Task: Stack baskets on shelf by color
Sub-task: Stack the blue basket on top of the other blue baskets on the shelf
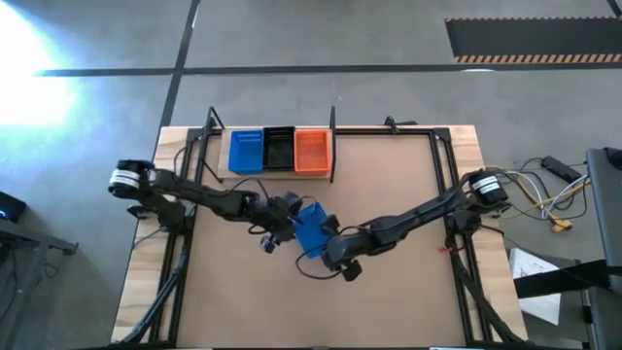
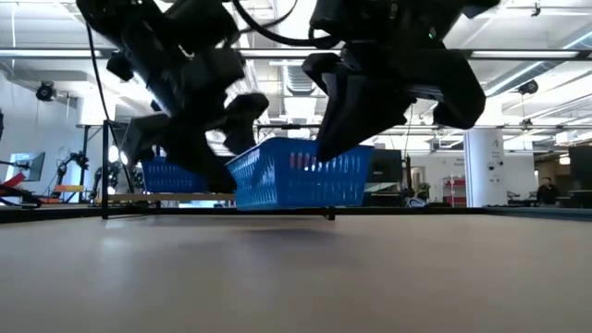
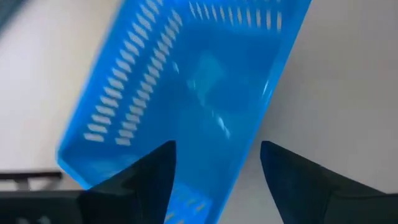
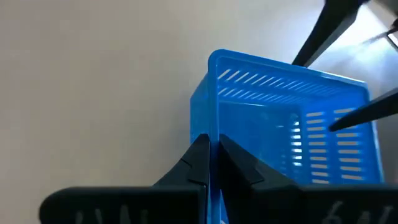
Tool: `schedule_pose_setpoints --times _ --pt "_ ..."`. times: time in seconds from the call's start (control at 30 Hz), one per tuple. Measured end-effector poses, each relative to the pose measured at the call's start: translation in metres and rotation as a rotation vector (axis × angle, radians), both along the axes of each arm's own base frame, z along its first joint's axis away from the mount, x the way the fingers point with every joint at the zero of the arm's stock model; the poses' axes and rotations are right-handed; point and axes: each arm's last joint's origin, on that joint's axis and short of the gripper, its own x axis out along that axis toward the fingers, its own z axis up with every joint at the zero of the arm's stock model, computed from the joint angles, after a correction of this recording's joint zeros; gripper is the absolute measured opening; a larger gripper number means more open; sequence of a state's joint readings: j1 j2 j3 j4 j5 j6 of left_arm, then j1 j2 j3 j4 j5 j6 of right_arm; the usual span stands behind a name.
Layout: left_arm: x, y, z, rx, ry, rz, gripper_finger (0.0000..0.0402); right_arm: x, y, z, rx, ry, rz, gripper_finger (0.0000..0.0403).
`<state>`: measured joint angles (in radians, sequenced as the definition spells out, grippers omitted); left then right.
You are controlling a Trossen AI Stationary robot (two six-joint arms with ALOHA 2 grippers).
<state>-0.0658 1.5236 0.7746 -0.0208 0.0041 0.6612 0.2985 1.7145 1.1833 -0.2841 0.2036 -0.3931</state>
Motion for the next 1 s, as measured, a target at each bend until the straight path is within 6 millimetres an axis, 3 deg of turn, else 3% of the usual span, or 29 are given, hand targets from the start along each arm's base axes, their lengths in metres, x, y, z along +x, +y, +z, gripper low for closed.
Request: schedule_pose_setpoints --times 0.17,0.43,0.53,0.77,0.87,1.0 --pt "0.002 0.000 -0.012 0.014 0.058 0.010 0.0176 0.006 0.002 0.002 -0.025 0.021 0.016 0.0012" --pt "0.000 0.000 -0.013 0.004 0.078 0.027 0.0058 0.008 0.000 0.004 -0.029 -0.001 -0.034 0.0014" --pt "-0.001 0.000 -0.014 0.000 0.098 0.024 0.0015 0.009 -0.001 0.005 -0.048 -0.015 -0.033 0.0033" --pt "-0.002 -0.010 -0.013 -0.047 0.126 0.064 0.0002 0.010 0.002 0.026 -0.001 -0.130 -0.050 0.0109" --pt "-0.005 -0.019 -0.010 -0.032 0.151 0.079 0.0001 0.004 0.004 0.031 0.022 -0.194 -0.086 0.0113" --pt "-0.009 -0.027 -0.003 0.040 0.183 0.179 0.0001 -0.014 0.008 0.014 -0.023 -0.263 -0.174 0.0099"
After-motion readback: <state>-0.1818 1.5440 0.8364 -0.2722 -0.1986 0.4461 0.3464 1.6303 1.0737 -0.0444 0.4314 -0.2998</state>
